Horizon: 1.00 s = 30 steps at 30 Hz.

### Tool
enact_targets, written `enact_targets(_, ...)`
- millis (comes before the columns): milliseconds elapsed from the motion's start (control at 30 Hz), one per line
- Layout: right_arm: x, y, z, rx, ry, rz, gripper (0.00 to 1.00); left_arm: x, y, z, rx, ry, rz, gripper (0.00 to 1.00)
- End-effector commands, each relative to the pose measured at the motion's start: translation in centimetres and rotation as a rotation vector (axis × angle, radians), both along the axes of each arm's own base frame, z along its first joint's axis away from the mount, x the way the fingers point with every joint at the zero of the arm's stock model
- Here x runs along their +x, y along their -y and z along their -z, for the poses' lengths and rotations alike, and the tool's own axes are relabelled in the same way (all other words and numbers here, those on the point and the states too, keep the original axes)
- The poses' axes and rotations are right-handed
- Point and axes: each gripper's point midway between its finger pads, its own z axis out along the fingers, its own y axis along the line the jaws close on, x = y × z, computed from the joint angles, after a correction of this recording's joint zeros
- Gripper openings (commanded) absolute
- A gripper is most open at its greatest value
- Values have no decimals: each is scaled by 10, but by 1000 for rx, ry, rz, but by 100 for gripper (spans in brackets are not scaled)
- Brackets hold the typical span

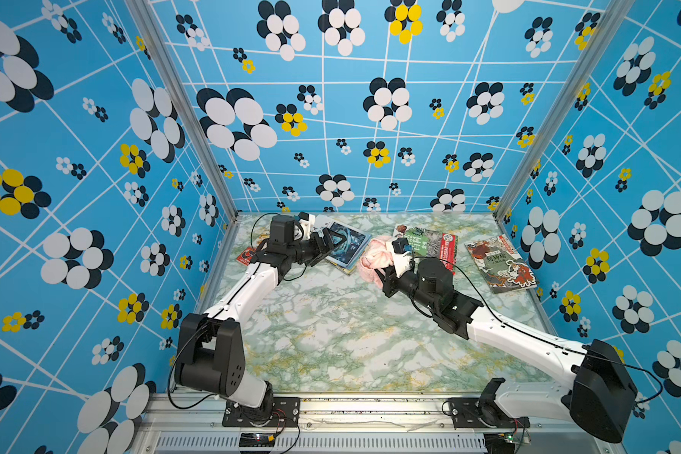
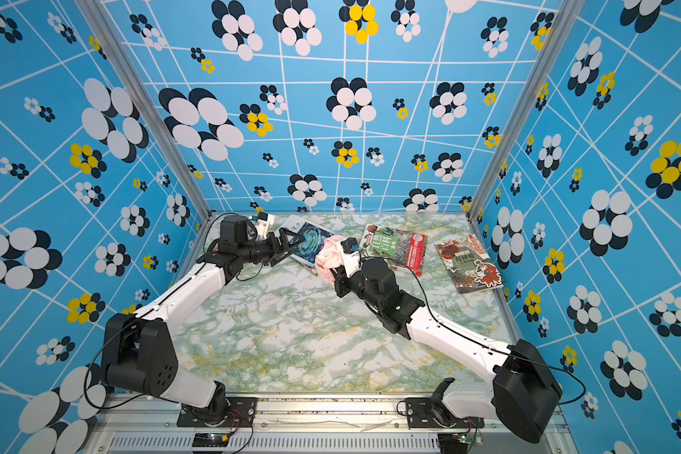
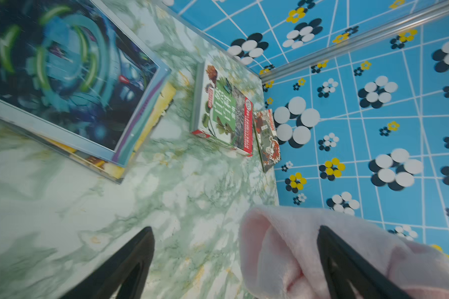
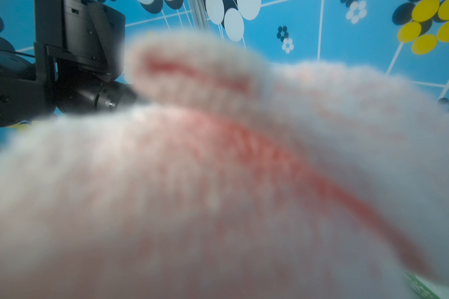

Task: Wipe the cover of the book
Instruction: Pick up the cleaning item at the center of the board, then pick up the book from the book.

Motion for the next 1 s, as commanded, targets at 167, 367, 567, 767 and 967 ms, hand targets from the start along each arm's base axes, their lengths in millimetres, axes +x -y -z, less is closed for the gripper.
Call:
enact_targets(167,14,20,43,-149,-251,101,0,67,-68,82,268,-134,-341,99)
enact_targets(367,20,16,56,-105,-308,86,0,86,-79,97,97,-25,-385,99)
enact_targets(567,21,6,58,-84,-340,54,0,99,-105,117,-120,46,-473,92)
enact_targets(767,18,10,56,-78,-337,64,0,112,-113,147,-111,1,-518,85)
enact_targets(967,10,22,62,-57,-343,90,0,125,-130,153,-140,29,-575,68)
